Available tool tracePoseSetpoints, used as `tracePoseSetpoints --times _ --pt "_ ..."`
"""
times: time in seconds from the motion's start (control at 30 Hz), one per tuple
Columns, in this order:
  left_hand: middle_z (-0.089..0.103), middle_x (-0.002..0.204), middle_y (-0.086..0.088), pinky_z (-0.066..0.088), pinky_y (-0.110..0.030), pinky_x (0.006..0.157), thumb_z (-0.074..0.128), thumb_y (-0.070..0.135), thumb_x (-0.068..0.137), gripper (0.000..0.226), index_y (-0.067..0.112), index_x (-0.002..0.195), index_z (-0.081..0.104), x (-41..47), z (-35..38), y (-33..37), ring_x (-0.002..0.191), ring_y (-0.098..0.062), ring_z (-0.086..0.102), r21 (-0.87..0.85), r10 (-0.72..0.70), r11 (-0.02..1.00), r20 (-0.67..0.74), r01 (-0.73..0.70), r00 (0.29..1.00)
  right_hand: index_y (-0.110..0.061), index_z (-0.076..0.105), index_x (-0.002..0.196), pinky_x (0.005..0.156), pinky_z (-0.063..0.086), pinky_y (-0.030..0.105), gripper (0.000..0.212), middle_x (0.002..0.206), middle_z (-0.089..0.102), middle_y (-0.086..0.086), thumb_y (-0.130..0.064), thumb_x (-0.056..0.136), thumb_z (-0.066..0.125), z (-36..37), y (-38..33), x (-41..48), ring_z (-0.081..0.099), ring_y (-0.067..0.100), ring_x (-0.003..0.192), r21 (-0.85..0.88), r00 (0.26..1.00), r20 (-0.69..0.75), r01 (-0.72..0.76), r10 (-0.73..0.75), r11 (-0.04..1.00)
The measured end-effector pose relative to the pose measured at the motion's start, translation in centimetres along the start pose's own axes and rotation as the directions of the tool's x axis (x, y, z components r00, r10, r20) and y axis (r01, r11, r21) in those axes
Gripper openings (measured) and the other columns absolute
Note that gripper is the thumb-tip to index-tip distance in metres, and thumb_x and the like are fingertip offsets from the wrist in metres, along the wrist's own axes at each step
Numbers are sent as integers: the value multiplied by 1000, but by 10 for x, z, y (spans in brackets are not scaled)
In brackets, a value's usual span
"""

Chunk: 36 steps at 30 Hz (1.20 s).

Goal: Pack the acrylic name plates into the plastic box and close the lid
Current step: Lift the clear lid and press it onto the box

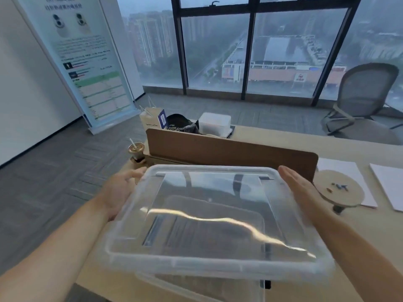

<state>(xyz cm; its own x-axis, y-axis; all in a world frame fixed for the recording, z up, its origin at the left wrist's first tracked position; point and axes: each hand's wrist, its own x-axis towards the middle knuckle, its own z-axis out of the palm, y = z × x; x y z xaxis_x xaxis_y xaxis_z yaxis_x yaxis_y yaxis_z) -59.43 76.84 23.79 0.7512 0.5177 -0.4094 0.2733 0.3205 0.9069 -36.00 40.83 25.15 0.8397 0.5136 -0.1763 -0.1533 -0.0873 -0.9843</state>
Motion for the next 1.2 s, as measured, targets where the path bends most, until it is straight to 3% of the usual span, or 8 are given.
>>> tracePoseSetpoints --times 0.17,0.27,0.47,0.6,0.73,0.93,1.1,1.2 --pt "68 101 -17 56 -37 72 61 21 101 24 4 116 67 40 3 -16 87 -29 66 477 -38 873 -149 106 988 -17 22 161 115 25 33 75 162 37 2 -48 99 51 15 35 6 32 21 149 -217 995 -94 -59 39 974" --pt "65 91 -13 55 -36 60 57 20 104 17 8 109 68 52 -2 -27 74 -24 62 402 67 916 -122 -12 990 -12 36 154 117 31 42 62 157 44 9 -44 102 48 30 46 -9 41 25 144 -254 982 -170 -118 76 960" --pt "72 96 -9 61 -34 49 64 23 101 22 20 123 62 63 -14 -43 56 -25 71 184 184 970 -111 -161 977 -25 63 120 70 62 28 22 105 75 4 -15 103 51 61 87 -46 77 17 86 -163 953 -288 -150 98 975" --pt "73 105 -19 63 -33 52 79 21 90 41 8 121 54 67 -24 -72 65 -30 77 169 58 986 -282 -10 958 -9 59 128 68 64 28 28 107 73 15 -4 102 52 65 118 -56 75 24 81 -181 920 -388 -140 60 973" --pt "72 111 -31 66 -34 61 76 3 89 22 -2 106 62 72 -35 -96 74 -31 72 123 -65 988 -203 91 977 -4 56 133 69 62 31 32 106 70 19 -2 102 52 60 140 -51 68 26 78 -195 905 -423 -143 48 970" --pt "81 83 8 59 -25 58 74 -9 86 43 26 111 70 68 -39 -120 70 -10 75 341 -69 937 -23 73 997 -2 54 135 63 57 23 35 90 67 7 1 100 53 56 177 -45 64 17 70 -215 868 -486 -226 97 950" --pt "74 101 -8 60 -45 88 78 -4 85 55 13 136 64 69 -41 -139 88 -28 72 484 -13 875 -35 28 999 -24 65 123 54 54 16 47 88 73 -5 10 91 58 45 193 -54 69 -1 60 -354 917 -376 -278 136 893" --pt "76 93 -2 59 -40 82 81 5 84 44 18 125 72 67 -39 -145 86 -25 73 611 45 792 -51 -5 998 -26 67 129 67 63 34 49 92 76 -6 2 90 64 41 203 -53 74 11 73 -458 921 -361 -313 148 832"
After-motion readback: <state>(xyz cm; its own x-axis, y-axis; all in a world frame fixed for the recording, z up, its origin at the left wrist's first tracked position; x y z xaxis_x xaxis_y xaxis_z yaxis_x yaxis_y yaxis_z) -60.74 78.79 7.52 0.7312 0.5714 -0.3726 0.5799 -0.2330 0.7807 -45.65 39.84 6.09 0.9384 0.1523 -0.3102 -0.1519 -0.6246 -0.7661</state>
